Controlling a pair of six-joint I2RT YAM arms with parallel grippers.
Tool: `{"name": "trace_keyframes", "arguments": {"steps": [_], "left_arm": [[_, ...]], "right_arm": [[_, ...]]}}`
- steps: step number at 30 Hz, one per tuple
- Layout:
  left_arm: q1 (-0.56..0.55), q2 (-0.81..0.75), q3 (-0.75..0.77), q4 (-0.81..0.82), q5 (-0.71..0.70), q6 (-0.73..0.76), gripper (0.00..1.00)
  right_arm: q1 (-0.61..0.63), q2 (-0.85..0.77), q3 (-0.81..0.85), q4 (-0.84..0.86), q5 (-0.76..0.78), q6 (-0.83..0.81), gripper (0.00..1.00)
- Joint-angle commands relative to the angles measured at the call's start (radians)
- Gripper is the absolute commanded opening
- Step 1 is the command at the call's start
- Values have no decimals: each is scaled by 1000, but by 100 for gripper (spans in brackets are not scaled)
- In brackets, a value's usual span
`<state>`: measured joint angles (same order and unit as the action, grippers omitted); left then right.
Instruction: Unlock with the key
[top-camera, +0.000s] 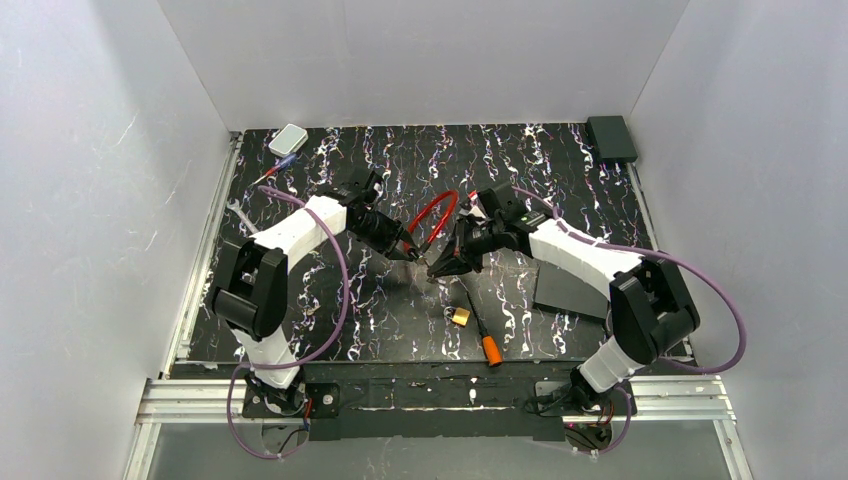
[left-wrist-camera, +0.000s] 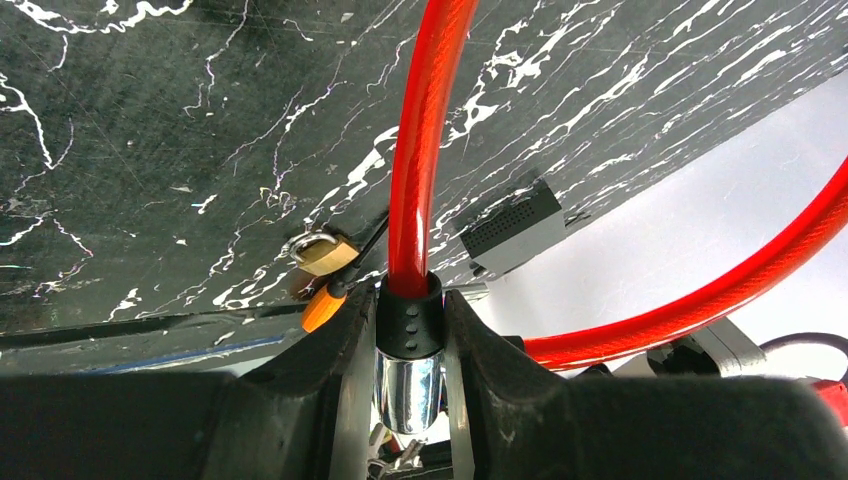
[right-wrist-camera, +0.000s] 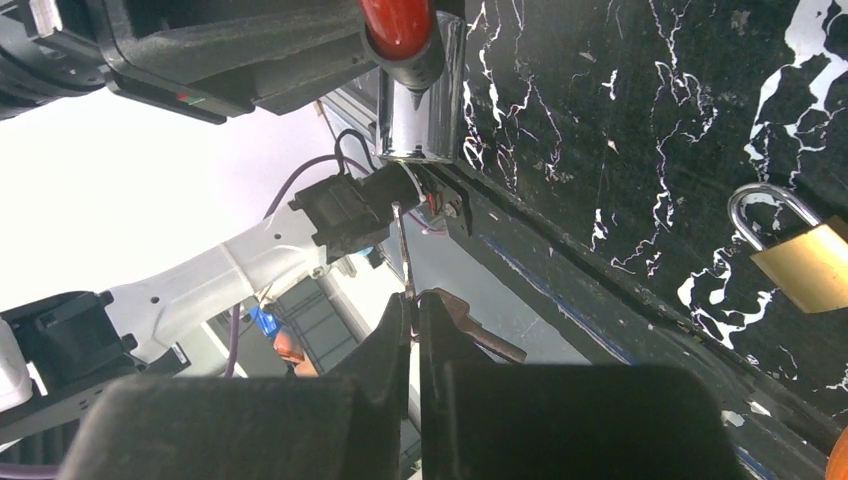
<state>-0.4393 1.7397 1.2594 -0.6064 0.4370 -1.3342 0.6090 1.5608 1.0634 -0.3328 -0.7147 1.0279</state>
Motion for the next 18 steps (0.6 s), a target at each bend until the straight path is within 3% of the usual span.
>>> {"name": "trace_keyframes", "arguments": {"steps": [1, 18], "left_arm": [[1, -3, 52, 6, 2, 14, 0], [2, -17, 21, 25, 2, 4, 0]], "right_arm": [[1, 28, 34, 21, -33, -3, 1], [8, 74, 67, 87, -51, 24, 1]]}}
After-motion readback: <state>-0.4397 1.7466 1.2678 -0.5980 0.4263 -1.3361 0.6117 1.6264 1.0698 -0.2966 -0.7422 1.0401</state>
